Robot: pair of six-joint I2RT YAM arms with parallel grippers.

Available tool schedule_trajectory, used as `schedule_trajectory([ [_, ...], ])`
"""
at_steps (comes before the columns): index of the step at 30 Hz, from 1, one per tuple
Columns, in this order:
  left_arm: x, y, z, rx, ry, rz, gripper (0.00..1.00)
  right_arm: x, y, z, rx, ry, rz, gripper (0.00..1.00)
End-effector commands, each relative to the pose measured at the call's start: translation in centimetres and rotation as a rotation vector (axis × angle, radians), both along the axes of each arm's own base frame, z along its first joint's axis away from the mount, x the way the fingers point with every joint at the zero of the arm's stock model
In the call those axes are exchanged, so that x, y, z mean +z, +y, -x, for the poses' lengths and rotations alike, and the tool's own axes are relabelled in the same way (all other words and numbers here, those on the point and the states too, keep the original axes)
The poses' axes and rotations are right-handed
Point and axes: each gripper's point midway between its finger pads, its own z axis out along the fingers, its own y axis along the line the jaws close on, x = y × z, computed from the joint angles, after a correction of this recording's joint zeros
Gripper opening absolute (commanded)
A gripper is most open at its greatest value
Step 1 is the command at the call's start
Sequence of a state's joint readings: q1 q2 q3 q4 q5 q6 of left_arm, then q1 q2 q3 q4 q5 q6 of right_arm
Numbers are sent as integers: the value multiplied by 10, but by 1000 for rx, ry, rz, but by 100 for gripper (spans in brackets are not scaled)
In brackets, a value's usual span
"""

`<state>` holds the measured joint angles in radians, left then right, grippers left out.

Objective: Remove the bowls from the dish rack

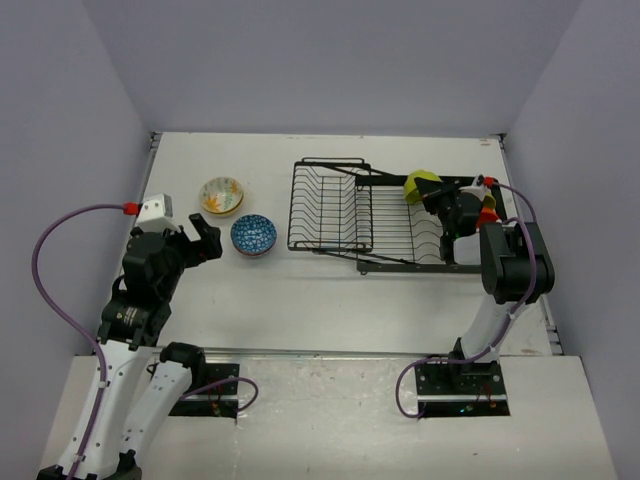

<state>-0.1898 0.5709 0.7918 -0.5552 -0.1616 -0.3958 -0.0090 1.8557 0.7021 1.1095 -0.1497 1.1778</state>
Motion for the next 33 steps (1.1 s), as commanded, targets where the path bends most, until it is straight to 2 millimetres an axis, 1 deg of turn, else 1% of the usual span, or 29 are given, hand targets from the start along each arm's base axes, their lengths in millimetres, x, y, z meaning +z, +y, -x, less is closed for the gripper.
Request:
schedule_trajectory([
  [1, 7, 2, -5, -6, -36, -23, 100, 176, -17, 22, -82, -662, 50, 0],
  [5, 8, 2, -5, -3, -41, -22, 100, 162, -16, 18, -91, -640, 105, 0],
  [10, 8, 1, -5, -8, -41, -22, 100, 155, -17, 13, -121, -633, 164, 0],
  [19, 7, 2, -6, -3, -36, -23, 100, 141, -26, 1, -175, -597, 141, 0],
  [21, 8, 4, -5, 6, -38, -25, 100, 143, -27, 0, -177, -602, 141, 0],
  [24, 14, 7, -1, 21, -63, -21, 100, 151, -27, 0, -176, -621, 129, 0],
  [29, 20, 9, 3, 32, -90, -17, 100, 170, -26, 2, -173, -662, 104, 0],
  [33, 20, 10, 3, 32, -94, -16, 100, 184, -25, 5, -166, -696, 97, 0],
])
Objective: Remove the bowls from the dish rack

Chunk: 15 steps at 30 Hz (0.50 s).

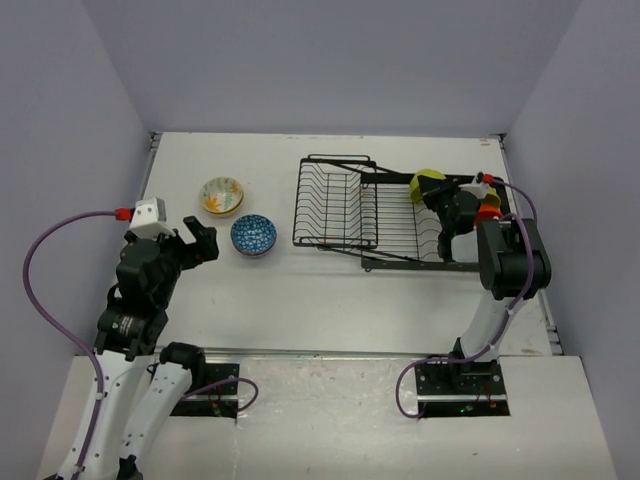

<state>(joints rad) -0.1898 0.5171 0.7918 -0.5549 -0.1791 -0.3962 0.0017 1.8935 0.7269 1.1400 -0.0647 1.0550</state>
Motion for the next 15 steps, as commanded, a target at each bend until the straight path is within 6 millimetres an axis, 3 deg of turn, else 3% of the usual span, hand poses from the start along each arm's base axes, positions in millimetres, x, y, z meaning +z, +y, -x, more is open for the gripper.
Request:
schedule_trajectory([
  [1, 8, 5, -4, 14, -41, -21, 100, 194, -12, 18, -54, -683, 3, 0],
  [9, 8, 5, -4, 16, -41, -20, 100, 214, 8, 23, 47, -750, 101, 0],
  [15, 9, 5, -4, 14, -42, -21, 100, 220, -3, 32, 5, -737, -20, 0],
])
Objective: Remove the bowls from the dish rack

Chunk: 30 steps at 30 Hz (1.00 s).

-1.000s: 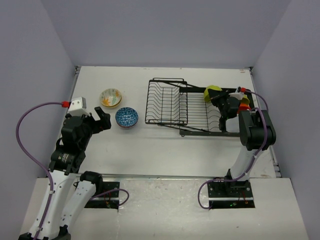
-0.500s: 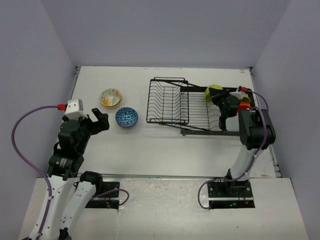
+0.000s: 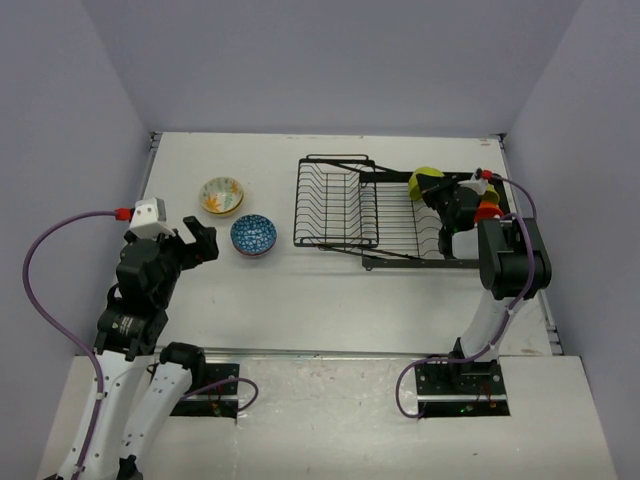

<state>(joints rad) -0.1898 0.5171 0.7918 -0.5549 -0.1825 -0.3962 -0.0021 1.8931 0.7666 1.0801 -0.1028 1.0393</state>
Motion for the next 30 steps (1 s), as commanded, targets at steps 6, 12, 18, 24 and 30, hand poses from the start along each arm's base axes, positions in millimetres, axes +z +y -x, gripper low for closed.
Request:
schedule_trajectory([
  [6, 8, 4, -4, 10, -42, -18, 100, 215, -16, 37, -28, -713, -268, 0],
  [12, 8, 4, -4, 10, -42, -18, 100, 217, -16, 35, -36, -724, -238, 0],
  [18, 9, 4, -3, 11, -45, -19, 100, 237, -18, 41, -46, -774, -218, 0],
  [24, 8, 3, -4, 7, -39, -19, 100, 253, -17, 46, -47, -817, -181, 0],
  [30, 10, 4, -3, 6, -48, -19, 100, 269, 6, 54, 39, -890, 26, 0],
])
